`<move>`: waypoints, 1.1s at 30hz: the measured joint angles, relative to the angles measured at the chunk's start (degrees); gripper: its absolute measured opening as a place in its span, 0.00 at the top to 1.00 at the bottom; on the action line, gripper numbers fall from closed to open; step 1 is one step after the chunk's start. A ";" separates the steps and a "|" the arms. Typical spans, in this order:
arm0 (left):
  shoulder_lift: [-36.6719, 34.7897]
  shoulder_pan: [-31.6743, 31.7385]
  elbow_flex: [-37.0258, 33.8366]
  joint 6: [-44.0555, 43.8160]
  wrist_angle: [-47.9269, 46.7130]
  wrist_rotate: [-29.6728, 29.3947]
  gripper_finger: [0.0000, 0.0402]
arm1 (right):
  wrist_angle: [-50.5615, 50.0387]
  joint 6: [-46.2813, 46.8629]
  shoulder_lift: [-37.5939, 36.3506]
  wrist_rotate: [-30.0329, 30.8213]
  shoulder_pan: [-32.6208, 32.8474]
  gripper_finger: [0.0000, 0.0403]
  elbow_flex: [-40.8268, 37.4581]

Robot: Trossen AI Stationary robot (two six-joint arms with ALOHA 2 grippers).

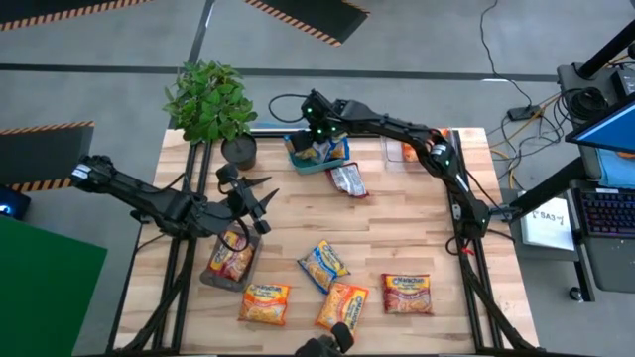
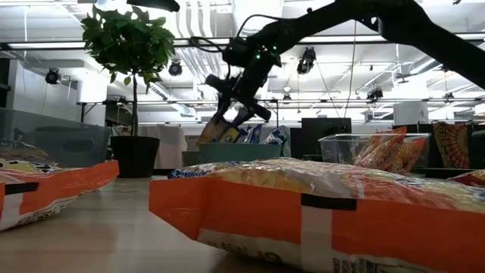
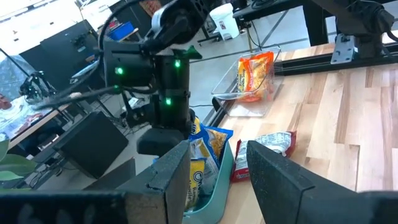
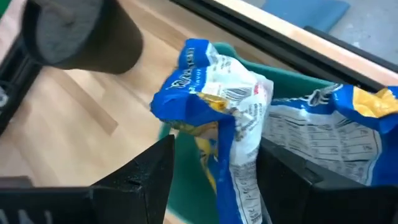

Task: Sort Maruchan noodles
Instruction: Put the top blue noodle pack into the green bin

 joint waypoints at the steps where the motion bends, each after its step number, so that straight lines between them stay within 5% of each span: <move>1: 0.00 0.00 0.00 0.01 0.01 0.00 0.65 | -0.32 -0.01 -0.04 -0.03 0.00 0.52 0.72; 9: 0.00 0.02 0.00 0.19 0.02 -0.01 0.65 | 1.58 -0.82 0.37 0.53 0.11 0.57 2.05; 20: 0.12 0.02 0.00 0.19 0.03 -0.01 0.65 | 2.49 -3.84 2.96 0.50 0.20 0.96 3.15; 33: 0.13 0.02 0.00 0.17 0.07 -0.05 0.65 | -11.45 -0.26 2.12 0.34 0.10 0.98 10.42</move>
